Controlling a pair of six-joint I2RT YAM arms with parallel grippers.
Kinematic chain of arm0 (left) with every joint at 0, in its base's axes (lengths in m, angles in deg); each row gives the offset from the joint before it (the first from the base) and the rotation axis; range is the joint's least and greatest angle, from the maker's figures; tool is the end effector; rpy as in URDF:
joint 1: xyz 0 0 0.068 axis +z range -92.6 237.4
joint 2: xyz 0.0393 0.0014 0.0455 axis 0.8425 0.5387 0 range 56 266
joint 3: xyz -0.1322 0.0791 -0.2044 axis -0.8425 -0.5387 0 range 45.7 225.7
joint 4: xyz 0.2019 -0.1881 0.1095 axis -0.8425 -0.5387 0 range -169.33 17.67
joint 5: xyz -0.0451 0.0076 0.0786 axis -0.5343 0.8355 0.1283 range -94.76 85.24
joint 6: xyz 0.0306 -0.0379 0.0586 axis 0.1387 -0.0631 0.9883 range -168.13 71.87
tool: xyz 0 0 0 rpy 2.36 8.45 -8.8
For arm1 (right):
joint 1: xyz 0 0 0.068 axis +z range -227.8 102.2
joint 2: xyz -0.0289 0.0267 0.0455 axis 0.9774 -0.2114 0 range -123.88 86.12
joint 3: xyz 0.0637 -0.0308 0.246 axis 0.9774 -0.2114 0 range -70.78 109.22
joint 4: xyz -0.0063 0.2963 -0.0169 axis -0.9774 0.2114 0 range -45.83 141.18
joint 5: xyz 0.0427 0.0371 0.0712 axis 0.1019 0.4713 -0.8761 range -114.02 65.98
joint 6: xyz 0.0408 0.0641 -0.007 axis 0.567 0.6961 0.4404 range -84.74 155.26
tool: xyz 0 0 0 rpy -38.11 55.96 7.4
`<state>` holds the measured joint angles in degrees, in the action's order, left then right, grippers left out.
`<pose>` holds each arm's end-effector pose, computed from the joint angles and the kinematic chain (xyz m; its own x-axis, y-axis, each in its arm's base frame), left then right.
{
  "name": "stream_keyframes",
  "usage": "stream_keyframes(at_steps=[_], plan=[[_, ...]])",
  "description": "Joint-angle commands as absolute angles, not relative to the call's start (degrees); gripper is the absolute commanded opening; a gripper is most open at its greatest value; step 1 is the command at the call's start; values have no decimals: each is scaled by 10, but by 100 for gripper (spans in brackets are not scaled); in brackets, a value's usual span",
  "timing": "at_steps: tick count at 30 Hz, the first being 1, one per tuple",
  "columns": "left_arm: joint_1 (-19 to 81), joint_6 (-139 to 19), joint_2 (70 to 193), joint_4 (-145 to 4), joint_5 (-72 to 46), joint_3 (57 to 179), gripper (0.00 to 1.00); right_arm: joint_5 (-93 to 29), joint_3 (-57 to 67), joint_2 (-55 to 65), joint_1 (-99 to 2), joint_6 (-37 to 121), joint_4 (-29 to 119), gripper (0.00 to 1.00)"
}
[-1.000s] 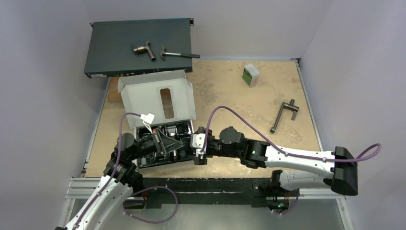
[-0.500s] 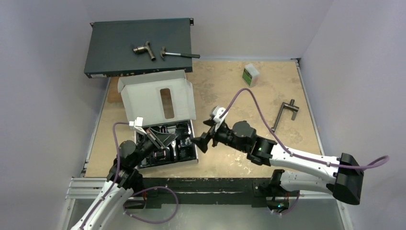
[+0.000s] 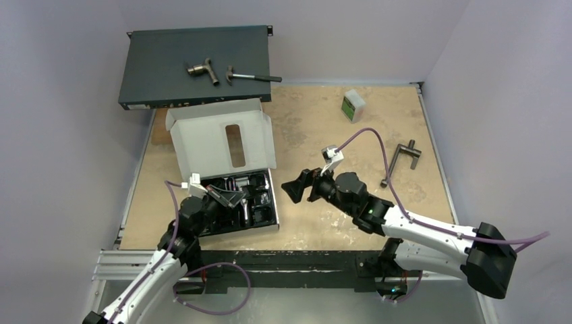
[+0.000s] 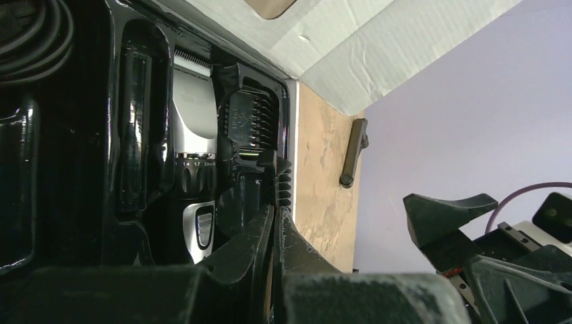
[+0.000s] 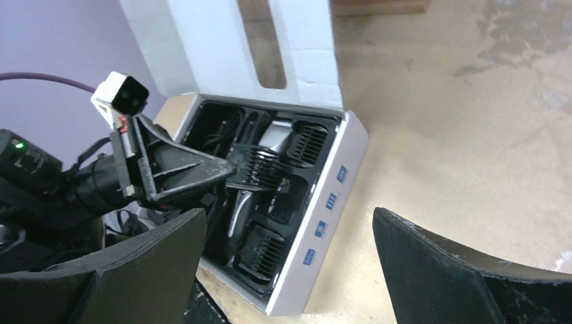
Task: Sort the hair-cutting tools
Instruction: Place the haircut tool in the storage box.
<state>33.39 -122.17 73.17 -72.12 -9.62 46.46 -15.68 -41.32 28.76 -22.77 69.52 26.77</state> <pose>0.1852 -0.0885 0.1254 -0.5316 -0.8119 -0.2412 -0.1131 0.3502 -0.9298 0.1799 0.2408 0.2169 -0.4967 0.2616 -0.8275 -0.5436 0.6495 0.5316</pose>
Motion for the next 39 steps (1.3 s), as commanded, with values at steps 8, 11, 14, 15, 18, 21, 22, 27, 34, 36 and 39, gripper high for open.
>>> stream_keyframes(at_steps=[8,11,14,15,18,21,22,27,34,36,39], plan=[[335,-1239,837,-569,-133,457,0,-219,-446,217,-272,775,231,81],[335,-1232,861,-557,-149,457,0,-258,-442,188,-281,775,216,75],[335,-1216,889,-557,-168,466,0,-302,-440,156,-288,783,186,71],[335,-1209,899,-558,-176,471,0,-315,-436,143,-289,783,177,70],[335,-1192,922,-572,-190,487,0,-348,-426,109,-289,785,156,67],[335,-1182,932,-585,-191,496,0,-367,-409,81,-289,779,155,66],[335,-1179,933,-586,-190,497,0,-370,-402,73,-290,774,157,66],[335,-1171,943,-583,-190,502,0,-379,-378,41,-289,765,157,65],[335,-1169,966,-566,-193,503,0,-386,-349,-4,-289,755,163,54],[335,-1170,966,-561,-193,501,0,-386,-341,-17,-289,753,166,48],[335,-1167,964,-564,-189,502,0,-386,-331,-35,-289,747,177,41]])
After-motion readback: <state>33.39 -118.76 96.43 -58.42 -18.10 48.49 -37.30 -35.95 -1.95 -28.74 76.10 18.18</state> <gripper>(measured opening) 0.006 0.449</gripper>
